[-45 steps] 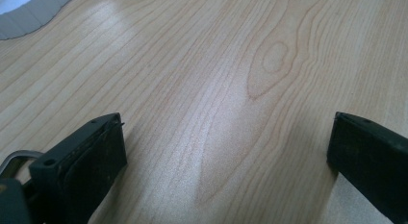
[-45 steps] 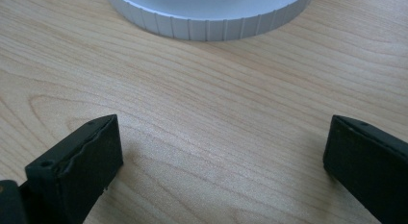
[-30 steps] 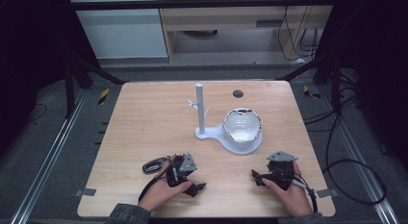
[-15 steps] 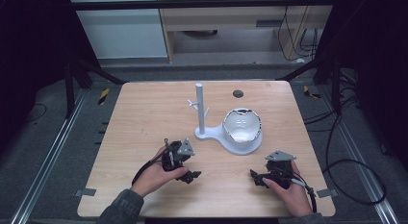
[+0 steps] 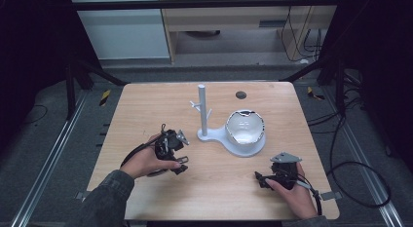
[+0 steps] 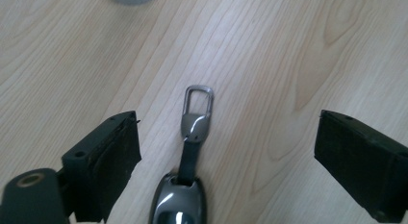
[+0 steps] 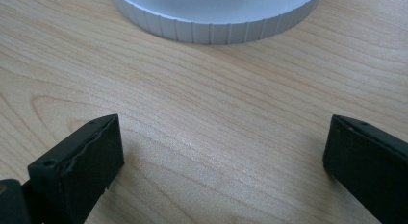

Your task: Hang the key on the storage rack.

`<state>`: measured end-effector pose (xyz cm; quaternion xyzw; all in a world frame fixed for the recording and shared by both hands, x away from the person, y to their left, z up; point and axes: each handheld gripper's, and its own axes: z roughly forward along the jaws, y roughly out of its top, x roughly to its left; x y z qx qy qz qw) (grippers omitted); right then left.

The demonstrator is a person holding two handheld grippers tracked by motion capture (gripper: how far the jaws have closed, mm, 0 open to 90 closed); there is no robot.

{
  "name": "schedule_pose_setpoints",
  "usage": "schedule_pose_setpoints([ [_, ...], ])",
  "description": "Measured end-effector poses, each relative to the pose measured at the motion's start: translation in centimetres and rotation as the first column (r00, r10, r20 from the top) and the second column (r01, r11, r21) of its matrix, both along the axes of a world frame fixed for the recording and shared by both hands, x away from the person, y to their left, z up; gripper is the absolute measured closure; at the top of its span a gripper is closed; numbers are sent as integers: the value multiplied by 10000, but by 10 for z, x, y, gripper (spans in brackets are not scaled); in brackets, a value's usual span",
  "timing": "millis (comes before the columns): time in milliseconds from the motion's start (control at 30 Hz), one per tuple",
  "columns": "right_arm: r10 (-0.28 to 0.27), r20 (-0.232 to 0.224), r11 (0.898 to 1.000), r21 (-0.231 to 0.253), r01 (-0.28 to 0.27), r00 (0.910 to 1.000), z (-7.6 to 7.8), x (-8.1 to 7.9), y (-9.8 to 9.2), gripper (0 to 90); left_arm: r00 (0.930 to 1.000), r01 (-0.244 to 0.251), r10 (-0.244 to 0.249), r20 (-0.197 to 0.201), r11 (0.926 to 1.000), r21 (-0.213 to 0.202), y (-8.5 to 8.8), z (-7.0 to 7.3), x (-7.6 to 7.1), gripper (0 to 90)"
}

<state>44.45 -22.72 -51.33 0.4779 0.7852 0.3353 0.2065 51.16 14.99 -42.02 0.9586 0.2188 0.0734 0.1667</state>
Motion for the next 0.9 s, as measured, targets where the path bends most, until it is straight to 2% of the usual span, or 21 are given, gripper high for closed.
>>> schedule_pose_setpoints([
  [33, 15, -6, 10000, -6, -15, 10000, 0, 0, 0, 7, 9998, -61, 67, -198, 9995, 303, 3, -2, 2, 102],
  [67, 68, 15, 10000, -4, -68, 10000, 0, 0, -1, 7, 9997, -59, 69, -217, 9991, 430, 5, -2, 4, 116],
  [300, 185, 5, 9998, 3, -185, 9998, 0, -1, -2, 8, 9992, 78, -45, -391, 9964, 840, 8, -1, 4, 160],
  [333, 351, 44, 9994, -28, -350, 9994, 0, -1, -4, 8, 9992, 182, -148, -370, 9954, 945, 8, -1, 3, 163],
  [400, 399, 53, 9992, -60, -399, 9992, 0, -1, -5, 8, 9995, 125, -98, -307, 9958, 907, 8, 1, 3, 180],
  [600, 131, 10, 9999, -20, -131, 9999, 0, -1, -4, 4, 9997, -38, 69, -233, 9915, 1300, 12, 8, 5, 215],
  [633, 125, 10, 9999, -15, -125, 9999, 0, -1, -4, 4, 9995, -50, 96, -304, 9890, 1481, 15, 10, 4, 214],
  [700, 125, 8, 9999, -13, -125, 9999, 0, -1, -4, 4, 9995, -41, 89, -316, 9887, 1499, 16, 11, 5, 236],
  [833, 105, 13, 9999, -38, -105, 9999, 0, -1, -3, 4, 9997, -51, 82, -239, 9918, 1278, 19, 17, 6, 253],
  [900, 87, 11, 10000, -37, -87, 10000, 0, -1, -3, 4, 9993, 37, 16, -372, 9897, 1429, 18, 15, 7, 271],
])
